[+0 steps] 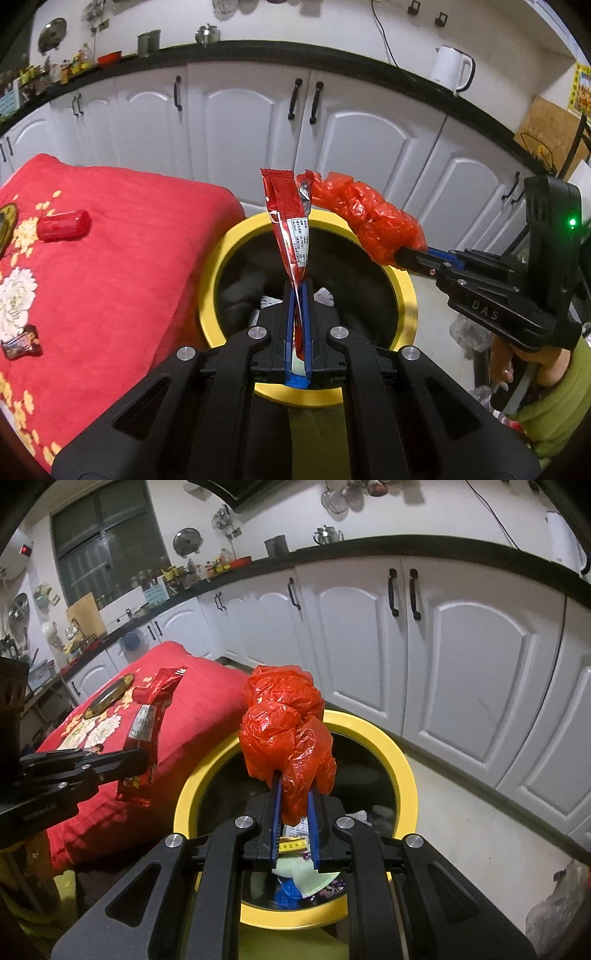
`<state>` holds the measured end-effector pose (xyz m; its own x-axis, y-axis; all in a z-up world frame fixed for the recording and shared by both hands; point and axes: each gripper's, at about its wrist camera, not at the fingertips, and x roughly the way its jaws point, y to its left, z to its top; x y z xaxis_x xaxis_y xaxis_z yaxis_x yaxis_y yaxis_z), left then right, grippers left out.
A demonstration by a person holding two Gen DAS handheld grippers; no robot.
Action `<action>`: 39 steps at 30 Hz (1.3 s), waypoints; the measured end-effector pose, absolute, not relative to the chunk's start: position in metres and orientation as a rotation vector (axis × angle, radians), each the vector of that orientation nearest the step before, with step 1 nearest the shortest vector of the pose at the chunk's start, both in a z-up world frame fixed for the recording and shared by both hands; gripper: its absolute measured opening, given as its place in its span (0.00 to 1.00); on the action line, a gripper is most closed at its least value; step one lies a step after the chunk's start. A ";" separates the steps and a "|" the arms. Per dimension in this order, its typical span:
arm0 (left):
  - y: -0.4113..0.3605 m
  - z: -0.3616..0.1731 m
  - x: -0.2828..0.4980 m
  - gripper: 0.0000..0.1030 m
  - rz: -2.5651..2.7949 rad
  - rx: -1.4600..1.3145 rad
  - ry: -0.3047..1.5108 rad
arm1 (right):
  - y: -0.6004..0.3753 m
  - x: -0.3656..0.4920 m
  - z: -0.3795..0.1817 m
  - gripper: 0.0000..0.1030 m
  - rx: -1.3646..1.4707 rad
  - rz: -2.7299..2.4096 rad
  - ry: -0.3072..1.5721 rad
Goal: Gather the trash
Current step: 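Carry the red bag and red wrapper over the yellow bin, then open both tools to drop the bag and wrapper into the bin, then move both tools back over the table toward the chocolate bar and spray can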
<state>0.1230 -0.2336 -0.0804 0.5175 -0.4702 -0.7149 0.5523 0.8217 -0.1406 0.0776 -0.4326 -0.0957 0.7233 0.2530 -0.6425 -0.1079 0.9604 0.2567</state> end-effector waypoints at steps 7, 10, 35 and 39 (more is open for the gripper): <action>-0.245 -0.091 0.131 0.12 -0.616 0.117 0.855 | -0.442 0.083 -0.107 0.18 0.244 0.200 0.764; -0.243 -0.094 0.133 0.39 -0.605 0.104 0.860 | -0.446 0.084 -0.110 0.35 0.257 0.187 0.772; -0.155 -0.048 0.126 0.89 -0.329 -0.014 0.679 | -0.400 0.087 -0.069 0.55 0.199 0.297 0.668; -0.136 -0.040 0.124 0.89 -0.282 -0.030 0.643 | -0.375 0.090 -0.056 0.59 0.166 0.351 0.646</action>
